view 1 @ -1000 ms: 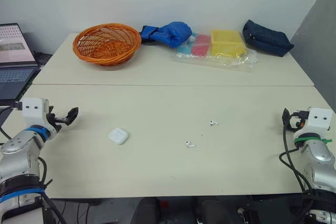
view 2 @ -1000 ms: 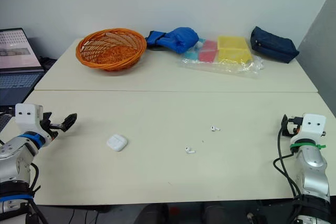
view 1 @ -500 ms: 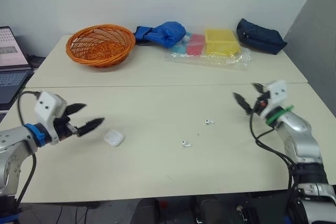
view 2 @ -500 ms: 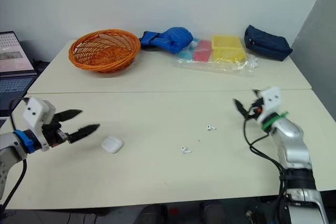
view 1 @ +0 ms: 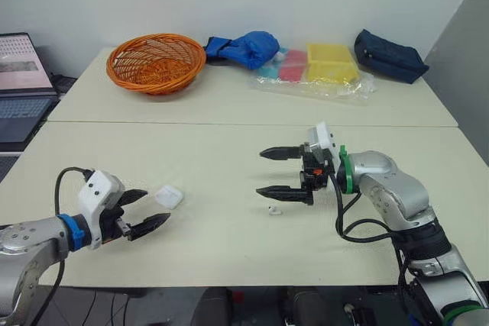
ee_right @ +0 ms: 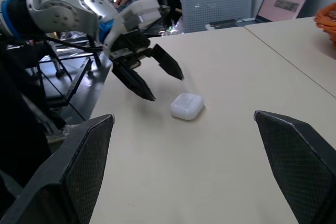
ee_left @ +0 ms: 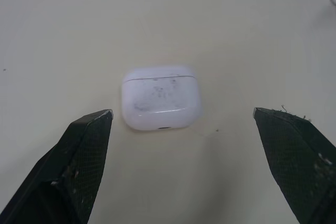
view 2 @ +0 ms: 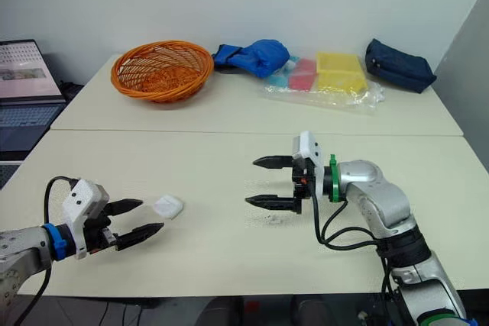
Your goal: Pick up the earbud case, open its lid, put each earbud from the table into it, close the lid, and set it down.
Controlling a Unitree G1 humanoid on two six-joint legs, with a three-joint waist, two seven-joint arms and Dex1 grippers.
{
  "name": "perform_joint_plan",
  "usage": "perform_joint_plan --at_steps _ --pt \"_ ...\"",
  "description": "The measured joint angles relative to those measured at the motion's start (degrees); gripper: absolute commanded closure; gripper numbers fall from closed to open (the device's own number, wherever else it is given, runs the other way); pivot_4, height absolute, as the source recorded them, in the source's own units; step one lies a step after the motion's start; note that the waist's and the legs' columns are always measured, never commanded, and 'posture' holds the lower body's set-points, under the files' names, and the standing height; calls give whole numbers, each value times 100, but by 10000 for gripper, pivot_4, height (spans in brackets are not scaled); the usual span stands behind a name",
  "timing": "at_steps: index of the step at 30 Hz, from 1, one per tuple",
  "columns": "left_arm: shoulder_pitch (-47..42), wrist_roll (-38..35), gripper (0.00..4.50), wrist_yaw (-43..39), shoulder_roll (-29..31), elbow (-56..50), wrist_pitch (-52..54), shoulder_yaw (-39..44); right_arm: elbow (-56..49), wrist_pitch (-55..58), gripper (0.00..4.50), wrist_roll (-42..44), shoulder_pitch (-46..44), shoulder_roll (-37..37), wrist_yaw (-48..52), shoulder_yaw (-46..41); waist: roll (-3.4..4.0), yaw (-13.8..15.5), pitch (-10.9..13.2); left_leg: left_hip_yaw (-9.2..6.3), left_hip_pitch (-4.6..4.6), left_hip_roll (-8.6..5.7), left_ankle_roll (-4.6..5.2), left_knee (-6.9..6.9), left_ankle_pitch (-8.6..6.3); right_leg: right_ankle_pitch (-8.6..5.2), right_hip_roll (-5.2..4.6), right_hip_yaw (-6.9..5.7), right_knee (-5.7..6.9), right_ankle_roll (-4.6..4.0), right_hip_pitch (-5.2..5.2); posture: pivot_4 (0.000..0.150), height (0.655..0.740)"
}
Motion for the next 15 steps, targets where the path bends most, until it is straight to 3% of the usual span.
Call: perform_joint_plan --at_steps 15 --pt "-540 524 164 -30 -269 715 -542 -808 -448 955 0 459 -112 -127 -232 -285 -8 -12 -5 1 -4 4 -1 -4 -1 16 -1 -2 -1 27 -5 1500 7400"
